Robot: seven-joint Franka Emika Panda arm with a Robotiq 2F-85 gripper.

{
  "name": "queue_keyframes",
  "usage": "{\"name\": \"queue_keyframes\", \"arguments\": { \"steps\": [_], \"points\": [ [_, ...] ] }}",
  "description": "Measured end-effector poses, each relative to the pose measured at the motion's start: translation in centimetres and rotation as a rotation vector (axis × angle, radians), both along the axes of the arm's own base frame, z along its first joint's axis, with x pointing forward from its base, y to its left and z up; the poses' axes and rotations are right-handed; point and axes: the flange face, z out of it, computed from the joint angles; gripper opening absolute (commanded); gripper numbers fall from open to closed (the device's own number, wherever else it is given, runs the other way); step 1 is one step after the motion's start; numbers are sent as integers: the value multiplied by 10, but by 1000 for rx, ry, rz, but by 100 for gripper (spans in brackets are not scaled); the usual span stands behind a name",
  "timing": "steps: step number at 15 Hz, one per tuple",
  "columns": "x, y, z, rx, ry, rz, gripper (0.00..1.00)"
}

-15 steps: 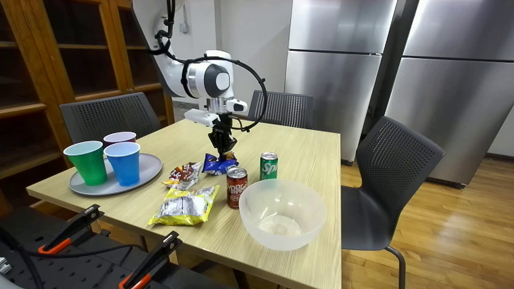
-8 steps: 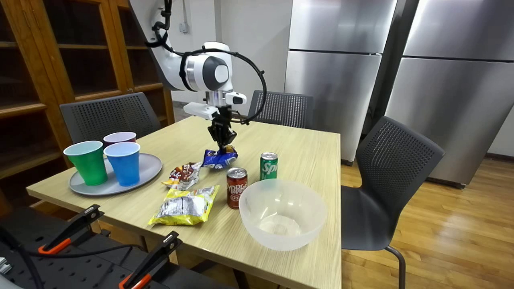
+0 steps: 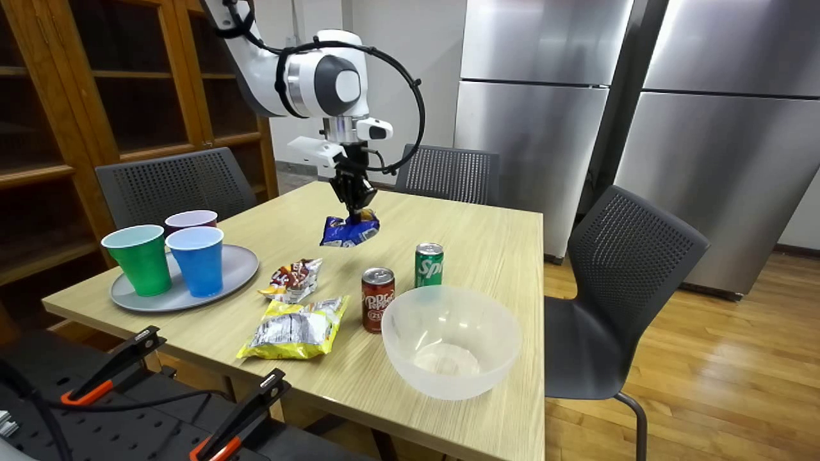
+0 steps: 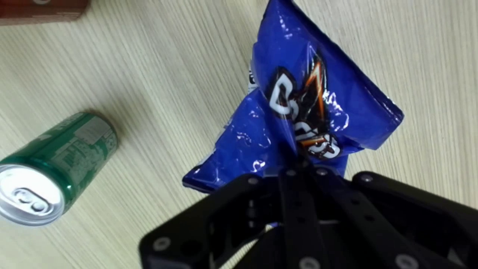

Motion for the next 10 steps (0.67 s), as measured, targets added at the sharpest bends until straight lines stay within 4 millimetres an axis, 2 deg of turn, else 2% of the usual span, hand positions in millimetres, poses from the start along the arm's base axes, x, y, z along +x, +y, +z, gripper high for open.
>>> {"name": "queue_keyframes", "arguments": {
  "steps": [5, 10],
  "points": [
    [-23, -20, 29, 7, -47, -44, 0],
    [-51, -53, 52, 12, -78, -119, 0]
  ]
}}
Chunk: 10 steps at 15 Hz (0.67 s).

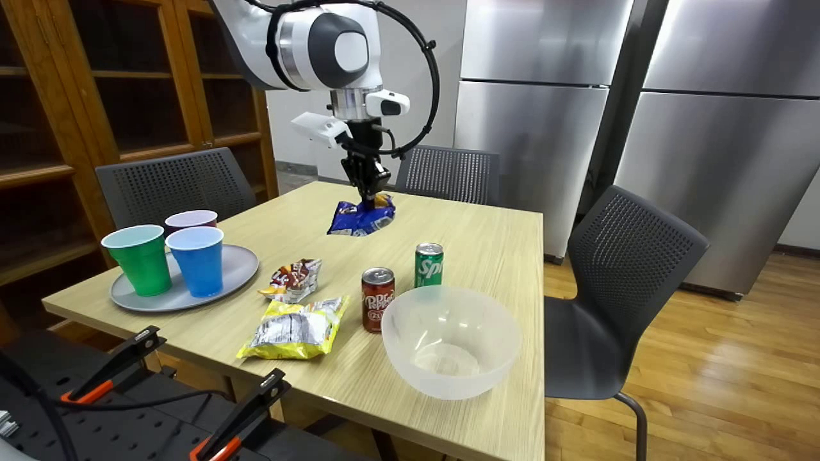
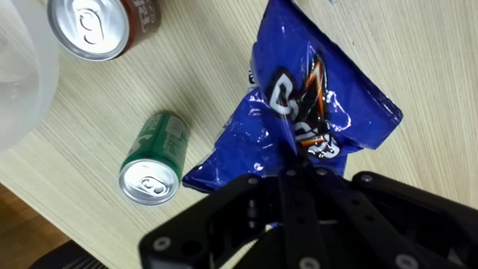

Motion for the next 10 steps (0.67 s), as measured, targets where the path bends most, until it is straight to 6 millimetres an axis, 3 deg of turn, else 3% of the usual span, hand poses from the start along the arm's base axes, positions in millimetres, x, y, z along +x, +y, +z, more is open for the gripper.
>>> {"name": "queue_keyframes", "arguments": {
  "steps": [10],
  "points": [
    [-61, -73, 31, -4, -48, -203, 0]
  ]
}}
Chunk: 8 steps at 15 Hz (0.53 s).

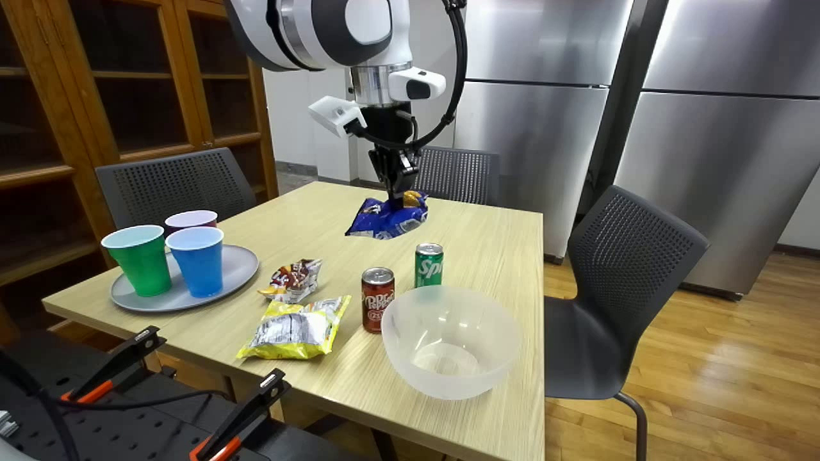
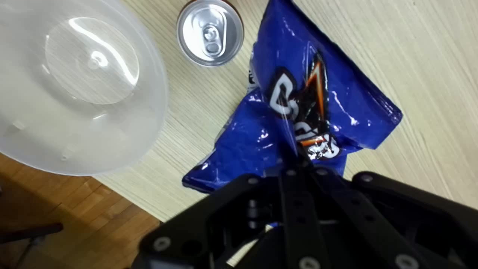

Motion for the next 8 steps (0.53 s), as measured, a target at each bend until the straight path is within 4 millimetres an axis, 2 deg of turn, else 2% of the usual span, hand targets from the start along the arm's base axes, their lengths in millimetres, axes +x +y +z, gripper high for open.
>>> {"name": "queue_keyframes", "arguments": {
  "steps": [8],
  "points": [
    [-52, -48, 2, -20, 7, -191, 0]
  ]
}}
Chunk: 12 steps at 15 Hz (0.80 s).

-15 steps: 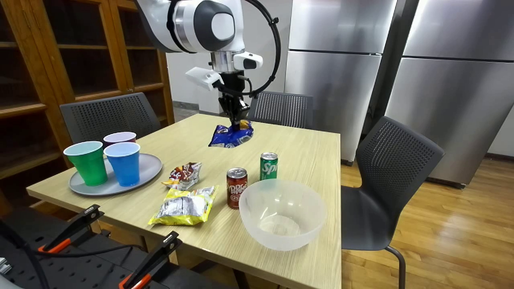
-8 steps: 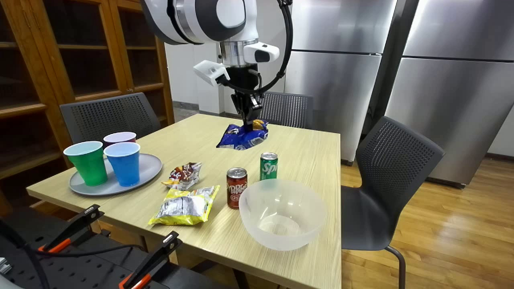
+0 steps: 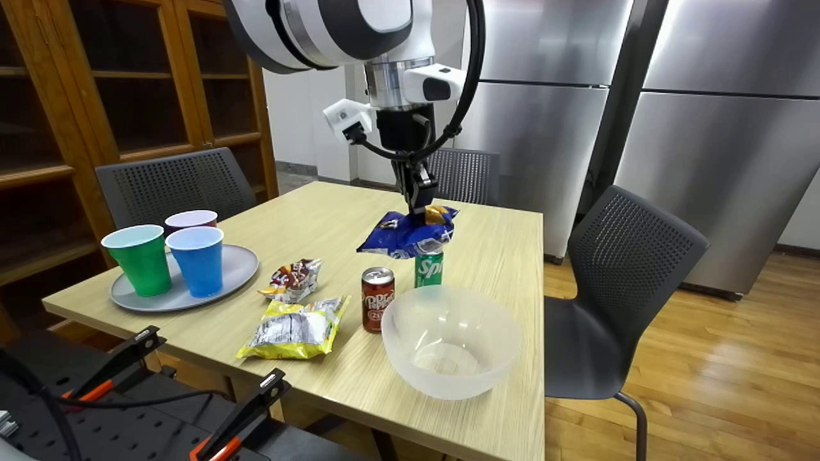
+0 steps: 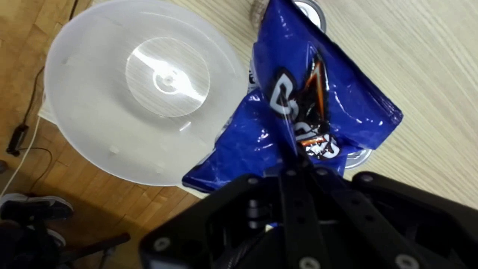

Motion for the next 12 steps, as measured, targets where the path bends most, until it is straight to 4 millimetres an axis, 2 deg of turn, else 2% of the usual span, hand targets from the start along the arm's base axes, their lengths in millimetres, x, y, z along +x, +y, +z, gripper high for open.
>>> {"name": "queue_keyframes", "arguments": {
  "steps": [6, 12],
  "points": [
    [-35, -33, -17, -1, 43, -148, 0],
    [-52, -53, -40, 14, 88, -273, 0]
  ]
}}
